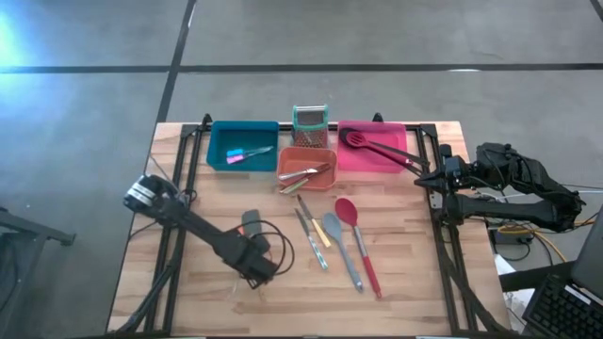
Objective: Pick & Place Kitchen Items
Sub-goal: Put the yellow spatula into the blue bin
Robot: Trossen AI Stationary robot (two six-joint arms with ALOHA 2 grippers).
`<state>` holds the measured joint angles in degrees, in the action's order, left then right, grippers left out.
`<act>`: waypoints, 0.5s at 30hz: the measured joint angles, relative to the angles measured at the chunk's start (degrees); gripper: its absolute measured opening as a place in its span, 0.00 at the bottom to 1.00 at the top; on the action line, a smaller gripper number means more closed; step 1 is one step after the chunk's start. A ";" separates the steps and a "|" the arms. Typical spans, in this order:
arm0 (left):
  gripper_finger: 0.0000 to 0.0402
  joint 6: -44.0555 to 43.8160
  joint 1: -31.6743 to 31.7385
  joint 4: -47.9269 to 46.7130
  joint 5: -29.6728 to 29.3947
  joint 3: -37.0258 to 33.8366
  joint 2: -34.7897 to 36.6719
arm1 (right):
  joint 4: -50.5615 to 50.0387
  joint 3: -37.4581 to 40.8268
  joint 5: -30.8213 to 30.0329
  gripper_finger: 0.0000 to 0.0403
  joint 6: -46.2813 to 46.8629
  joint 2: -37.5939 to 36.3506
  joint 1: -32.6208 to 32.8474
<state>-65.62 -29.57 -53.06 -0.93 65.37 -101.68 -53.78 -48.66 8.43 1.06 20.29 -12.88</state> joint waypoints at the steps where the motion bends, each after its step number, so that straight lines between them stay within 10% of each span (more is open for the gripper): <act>1: 0.50 0.04 0.26 0.00 0.00 -0.05 -0.17 | 0.00 0.00 0.00 0.02 0.00 0.00 -0.02; 15: 0.49 1.10 3.20 0.74 6.49 -2.82 -0.52 | 0.00 0.00 -0.02 0.02 0.00 0.00 0.00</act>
<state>-64.52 -26.37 -52.32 5.56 62.55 -102.20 -53.78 -48.66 8.40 1.06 20.29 -12.88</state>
